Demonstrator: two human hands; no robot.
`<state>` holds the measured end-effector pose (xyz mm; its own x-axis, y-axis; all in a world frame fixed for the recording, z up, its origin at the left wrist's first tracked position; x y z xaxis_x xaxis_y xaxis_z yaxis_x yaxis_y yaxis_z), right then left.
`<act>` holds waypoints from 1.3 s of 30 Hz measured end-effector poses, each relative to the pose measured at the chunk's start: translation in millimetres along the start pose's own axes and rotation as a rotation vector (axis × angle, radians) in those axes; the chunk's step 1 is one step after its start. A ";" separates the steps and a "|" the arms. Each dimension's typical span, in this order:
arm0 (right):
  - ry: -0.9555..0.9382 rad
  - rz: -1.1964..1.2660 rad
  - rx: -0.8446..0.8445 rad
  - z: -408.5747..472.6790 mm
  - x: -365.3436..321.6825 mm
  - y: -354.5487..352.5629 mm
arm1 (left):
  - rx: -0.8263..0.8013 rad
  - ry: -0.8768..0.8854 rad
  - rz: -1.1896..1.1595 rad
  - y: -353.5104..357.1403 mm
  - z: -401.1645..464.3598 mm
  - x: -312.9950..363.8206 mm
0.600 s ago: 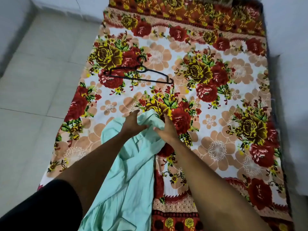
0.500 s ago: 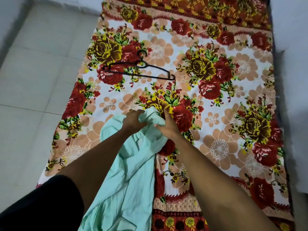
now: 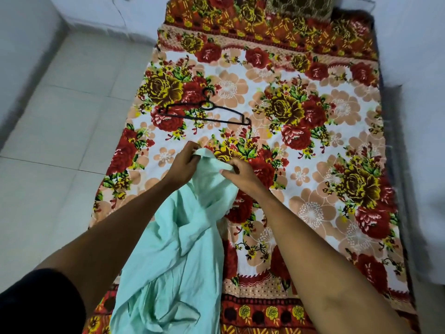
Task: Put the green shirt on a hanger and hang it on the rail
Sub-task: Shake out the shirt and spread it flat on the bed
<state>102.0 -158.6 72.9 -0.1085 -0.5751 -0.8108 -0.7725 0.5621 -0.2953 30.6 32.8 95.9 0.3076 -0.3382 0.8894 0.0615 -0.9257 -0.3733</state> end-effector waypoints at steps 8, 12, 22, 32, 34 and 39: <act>-0.071 0.252 -0.064 -64.0 -98.4 13.4 | -0.116 0.242 -0.006 -40.9 -70.0 117.7; -0.263 0.024 0.175 -117.0 -151.5 10.4 | 0.016 0.170 0.020 -66.5 -108.9 157.2; -0.218 0.175 0.139 -221.5 -216.3 28.1 | -0.301 -0.042 -0.567 -62.8 -211.8 225.4; -0.217 0.325 0.219 -361.5 -279.3 56.3 | -0.122 0.339 -0.044 -123.8 -330.2 252.9; -0.255 0.304 0.214 -394.3 -294.2 59.6 | -0.268 0.311 0.086 -123.4 -345.6 252.5; -0.363 0.208 0.288 -462.0 -324.0 41.6 | -0.188 0.353 0.548 -109.4 -366.3 262.8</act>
<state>-184.0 -223.5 556.8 0.0219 -0.2184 -0.9756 -0.5482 0.8134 -0.1943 -243.2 -16.9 467.2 -0.0836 -0.7723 0.6298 -0.1910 -0.6079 -0.7707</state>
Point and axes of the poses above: each hand's wrist, its own z-axis towards the middle knuckle, its own y-axis out of the palm, x = y × z, the point moved 4 cm from there along z, towards the middle knuckle, and after that the axes turned 8 degrees about -x, right-handed, at the moved point
